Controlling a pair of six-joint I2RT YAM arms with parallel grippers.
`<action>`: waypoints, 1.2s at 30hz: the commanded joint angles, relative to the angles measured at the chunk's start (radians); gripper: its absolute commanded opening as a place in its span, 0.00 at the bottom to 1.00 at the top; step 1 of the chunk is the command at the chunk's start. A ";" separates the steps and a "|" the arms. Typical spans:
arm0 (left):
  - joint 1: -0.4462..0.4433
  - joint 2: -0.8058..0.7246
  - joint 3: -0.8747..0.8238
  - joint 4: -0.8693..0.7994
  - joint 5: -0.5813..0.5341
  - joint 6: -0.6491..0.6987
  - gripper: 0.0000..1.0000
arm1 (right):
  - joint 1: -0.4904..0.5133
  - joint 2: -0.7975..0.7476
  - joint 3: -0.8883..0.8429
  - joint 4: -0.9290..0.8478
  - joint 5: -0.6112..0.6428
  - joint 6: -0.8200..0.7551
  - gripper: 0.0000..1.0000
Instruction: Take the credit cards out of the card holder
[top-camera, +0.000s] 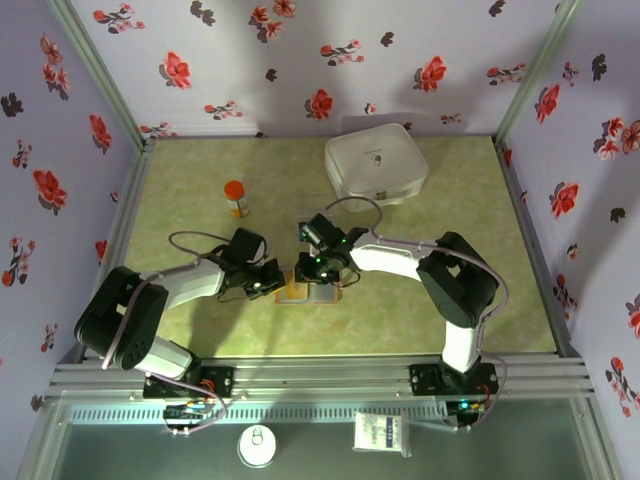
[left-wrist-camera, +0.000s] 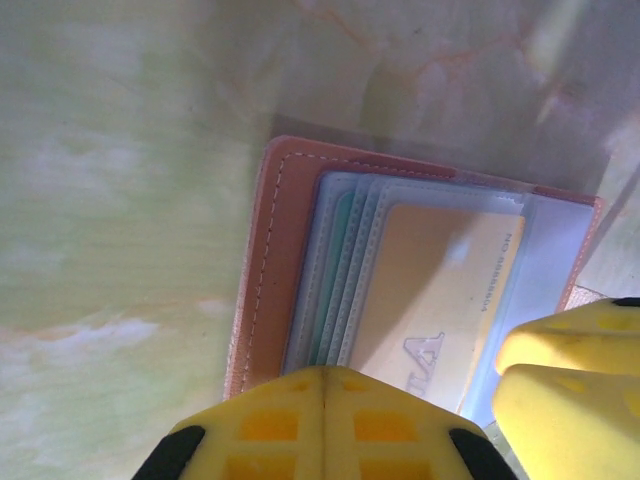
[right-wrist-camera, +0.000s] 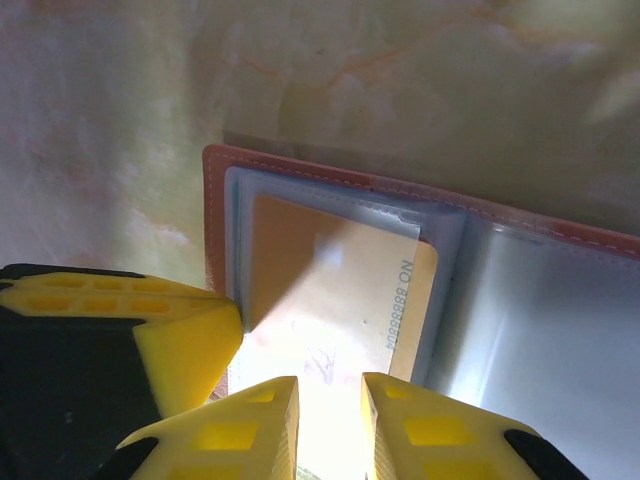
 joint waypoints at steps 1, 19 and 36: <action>0.005 0.015 0.023 0.022 0.026 -0.001 0.00 | 0.008 0.027 0.000 -0.023 0.007 -0.003 0.24; 0.000 0.014 0.037 0.033 0.032 -0.005 0.00 | 0.008 0.012 -0.005 -0.029 0.022 -0.003 0.24; 0.000 0.058 0.022 -0.037 0.001 0.037 0.00 | 0.007 -0.036 -0.027 -0.047 0.075 -0.002 0.24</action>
